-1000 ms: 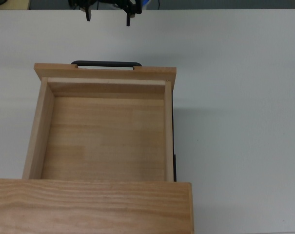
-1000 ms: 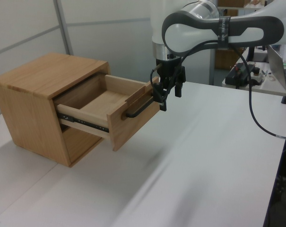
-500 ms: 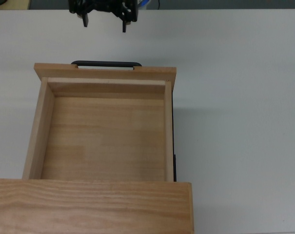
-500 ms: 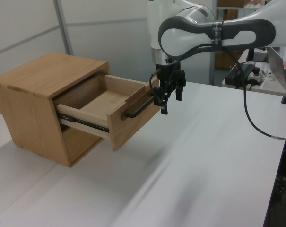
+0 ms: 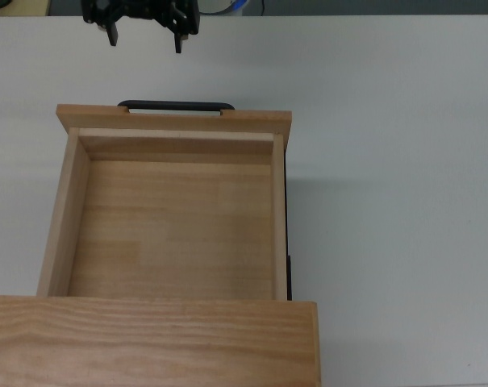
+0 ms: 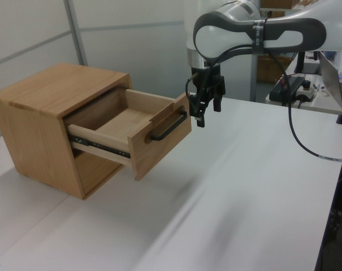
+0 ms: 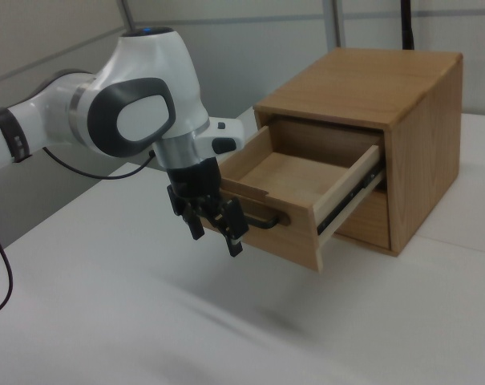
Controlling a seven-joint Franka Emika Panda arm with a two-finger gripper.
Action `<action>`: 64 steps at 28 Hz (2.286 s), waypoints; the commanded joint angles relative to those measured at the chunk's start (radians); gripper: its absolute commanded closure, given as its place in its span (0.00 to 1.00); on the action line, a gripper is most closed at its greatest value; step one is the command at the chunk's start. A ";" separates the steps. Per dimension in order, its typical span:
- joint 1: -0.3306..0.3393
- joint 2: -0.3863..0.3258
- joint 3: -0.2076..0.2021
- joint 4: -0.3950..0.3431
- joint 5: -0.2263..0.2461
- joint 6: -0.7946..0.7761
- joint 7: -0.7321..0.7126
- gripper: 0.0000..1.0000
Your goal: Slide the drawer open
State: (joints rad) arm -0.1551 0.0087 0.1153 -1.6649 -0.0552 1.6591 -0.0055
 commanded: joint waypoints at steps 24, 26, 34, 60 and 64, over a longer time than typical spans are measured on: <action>0.048 0.048 0.017 0.043 0.055 -0.025 -0.063 0.00; 0.052 0.048 0.017 0.045 0.057 -0.022 -0.062 0.00; 0.046 0.060 0.012 0.060 0.052 -0.012 -0.060 0.00; 0.046 0.059 0.007 0.116 0.041 -0.015 -0.062 0.00; 0.046 0.056 0.007 0.116 0.040 -0.018 -0.060 0.00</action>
State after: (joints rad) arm -0.1114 0.0537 0.1294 -1.5738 -0.0142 1.6592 -0.0434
